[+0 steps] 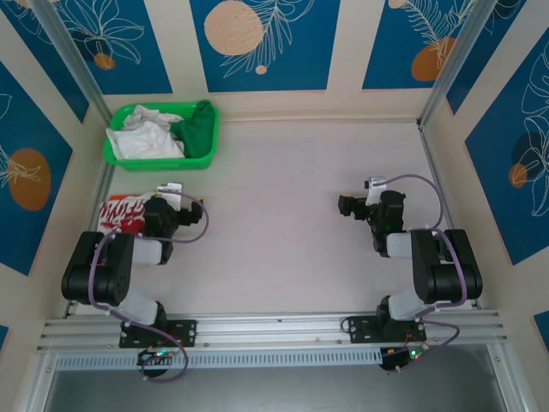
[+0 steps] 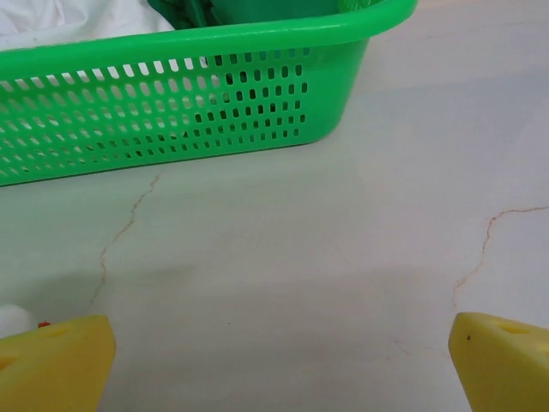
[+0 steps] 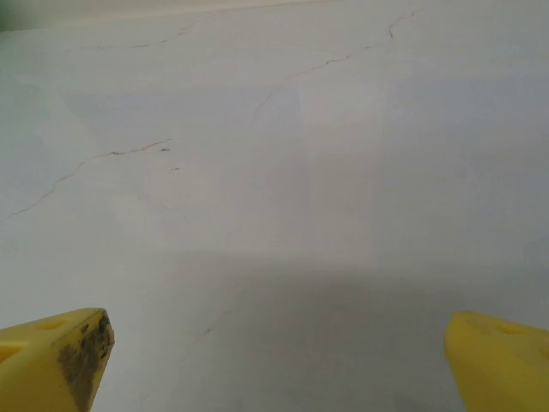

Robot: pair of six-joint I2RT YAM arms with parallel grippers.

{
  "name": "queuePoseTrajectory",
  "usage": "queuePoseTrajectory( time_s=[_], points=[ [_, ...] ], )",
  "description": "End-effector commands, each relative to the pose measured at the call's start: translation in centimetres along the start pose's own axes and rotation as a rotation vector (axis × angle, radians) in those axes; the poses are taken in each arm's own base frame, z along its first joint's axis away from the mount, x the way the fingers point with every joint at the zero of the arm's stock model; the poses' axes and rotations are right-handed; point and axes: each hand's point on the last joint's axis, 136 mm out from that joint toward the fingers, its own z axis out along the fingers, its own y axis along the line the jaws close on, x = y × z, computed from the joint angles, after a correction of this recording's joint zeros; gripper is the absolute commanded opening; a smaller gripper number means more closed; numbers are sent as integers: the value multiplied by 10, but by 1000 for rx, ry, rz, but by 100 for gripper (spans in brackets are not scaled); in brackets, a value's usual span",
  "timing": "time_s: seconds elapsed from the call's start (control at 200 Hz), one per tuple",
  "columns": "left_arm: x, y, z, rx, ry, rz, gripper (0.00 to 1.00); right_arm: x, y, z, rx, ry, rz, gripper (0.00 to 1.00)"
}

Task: Fold and stack the t-shirts

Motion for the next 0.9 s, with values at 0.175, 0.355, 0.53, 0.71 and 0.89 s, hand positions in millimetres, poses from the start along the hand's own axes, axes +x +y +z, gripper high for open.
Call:
queuePoseTrajectory(
  time_s=[0.175,0.355,0.53,0.71,0.89],
  points=[
    [-10,2,4,13,-34,7,100,-19,1,4,-11,-54,-1,99],
    [-10,2,3,13,-33,7,100,-19,1,4,-13,-55,-2,99],
    [-10,2,3,13,-35,6,100,-19,1,4,-13,-54,0,99],
    [-10,2,4,13,-35,6,100,-19,0,4,-14,-56,1,99],
    [-20,-1,-8,17,-76,20,100,-31,6,-4,-18,-58,-20,99]
  ],
)
